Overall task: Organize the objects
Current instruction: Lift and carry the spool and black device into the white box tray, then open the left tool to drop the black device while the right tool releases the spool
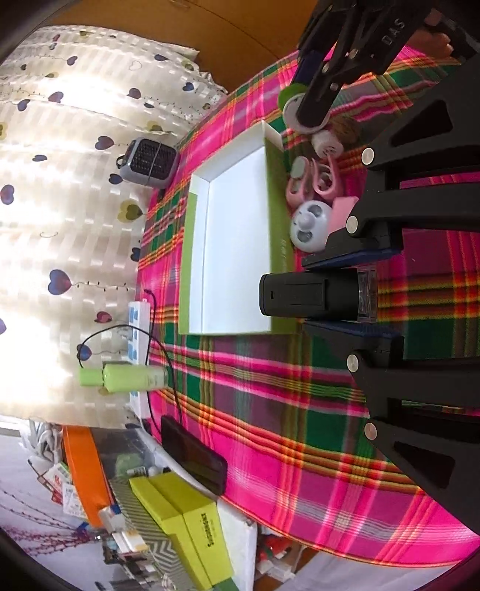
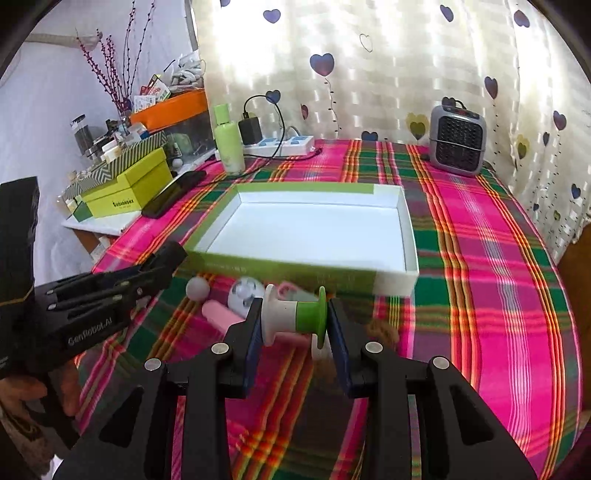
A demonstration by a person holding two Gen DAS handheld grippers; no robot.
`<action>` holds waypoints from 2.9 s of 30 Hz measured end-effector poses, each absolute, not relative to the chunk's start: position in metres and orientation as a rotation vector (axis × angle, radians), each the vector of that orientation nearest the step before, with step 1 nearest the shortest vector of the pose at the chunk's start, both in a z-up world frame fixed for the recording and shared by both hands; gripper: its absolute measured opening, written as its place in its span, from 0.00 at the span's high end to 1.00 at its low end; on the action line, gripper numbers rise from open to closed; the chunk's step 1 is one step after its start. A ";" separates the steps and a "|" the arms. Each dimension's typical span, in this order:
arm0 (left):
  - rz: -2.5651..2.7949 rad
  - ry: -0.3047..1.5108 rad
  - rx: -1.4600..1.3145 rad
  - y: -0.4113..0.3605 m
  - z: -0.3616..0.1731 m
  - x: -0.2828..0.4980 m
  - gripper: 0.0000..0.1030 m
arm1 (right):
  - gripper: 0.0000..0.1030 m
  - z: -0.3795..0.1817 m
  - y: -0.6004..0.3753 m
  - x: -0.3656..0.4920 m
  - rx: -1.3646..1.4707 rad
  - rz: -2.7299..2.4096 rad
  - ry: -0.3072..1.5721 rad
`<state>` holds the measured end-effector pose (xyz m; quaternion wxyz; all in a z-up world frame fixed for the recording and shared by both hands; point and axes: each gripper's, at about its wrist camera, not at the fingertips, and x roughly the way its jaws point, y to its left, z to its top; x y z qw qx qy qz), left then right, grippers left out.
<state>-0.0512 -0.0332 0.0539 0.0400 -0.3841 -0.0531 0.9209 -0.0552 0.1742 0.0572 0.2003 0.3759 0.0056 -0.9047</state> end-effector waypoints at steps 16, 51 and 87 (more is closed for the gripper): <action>2.763 -0.156 -1.194 -0.024 0.057 -0.121 0.76 | 0.67 0.054 0.161 -0.136 1.117 -2.502 0.045; 2.713 -0.142 -1.357 -0.019 0.022 -0.219 0.76 | 0.66 0.011 0.128 -0.248 1.309 -2.459 0.201; 2.753 -0.151 -1.324 -0.025 0.035 -0.203 0.58 | 0.47 0.026 0.150 -0.235 1.290 -2.519 0.051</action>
